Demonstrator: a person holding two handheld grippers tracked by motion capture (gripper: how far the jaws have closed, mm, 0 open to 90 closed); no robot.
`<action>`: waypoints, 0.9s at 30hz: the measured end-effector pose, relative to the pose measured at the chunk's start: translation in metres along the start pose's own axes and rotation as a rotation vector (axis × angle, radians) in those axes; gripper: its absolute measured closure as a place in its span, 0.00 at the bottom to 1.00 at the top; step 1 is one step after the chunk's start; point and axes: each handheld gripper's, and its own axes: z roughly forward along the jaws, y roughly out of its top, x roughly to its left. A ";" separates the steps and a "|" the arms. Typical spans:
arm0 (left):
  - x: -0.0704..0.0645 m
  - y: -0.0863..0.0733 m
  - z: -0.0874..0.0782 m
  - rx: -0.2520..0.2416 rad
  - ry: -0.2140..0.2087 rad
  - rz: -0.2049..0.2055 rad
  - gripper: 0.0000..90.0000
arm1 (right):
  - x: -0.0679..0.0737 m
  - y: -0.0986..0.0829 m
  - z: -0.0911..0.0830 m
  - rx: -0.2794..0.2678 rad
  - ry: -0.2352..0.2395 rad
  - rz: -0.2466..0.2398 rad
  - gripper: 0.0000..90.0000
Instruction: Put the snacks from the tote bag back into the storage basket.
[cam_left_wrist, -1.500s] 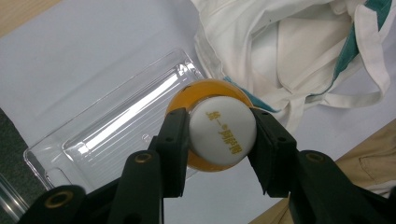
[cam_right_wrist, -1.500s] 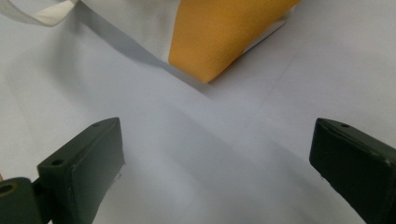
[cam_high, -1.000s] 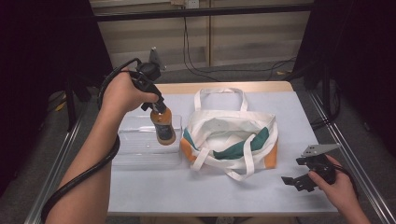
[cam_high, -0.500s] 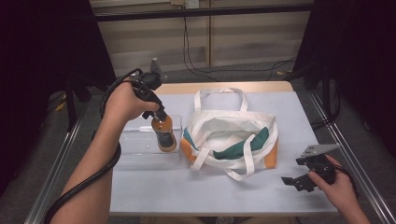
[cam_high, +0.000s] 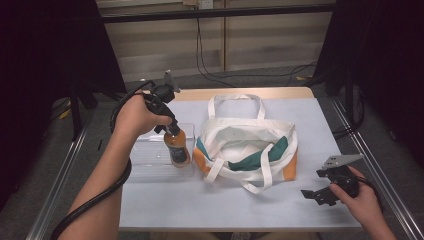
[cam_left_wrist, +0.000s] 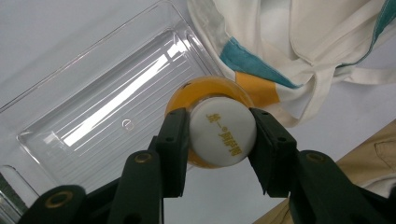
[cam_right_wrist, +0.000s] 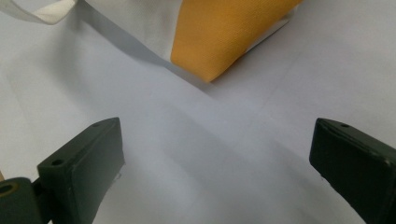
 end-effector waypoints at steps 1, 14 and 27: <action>0.000 0.000 0.000 0.004 0.003 0.005 0.66 | 0.000 0.000 0.000 0.001 0.001 0.003 0.03; -0.003 0.000 0.009 0.021 0.006 0.013 0.66 | 0.000 0.000 0.000 -0.004 0.005 0.000 0.03; -0.002 -0.003 0.014 0.035 0.004 0.017 0.66 | 0.000 -0.001 0.001 0.000 0.005 -0.001 0.03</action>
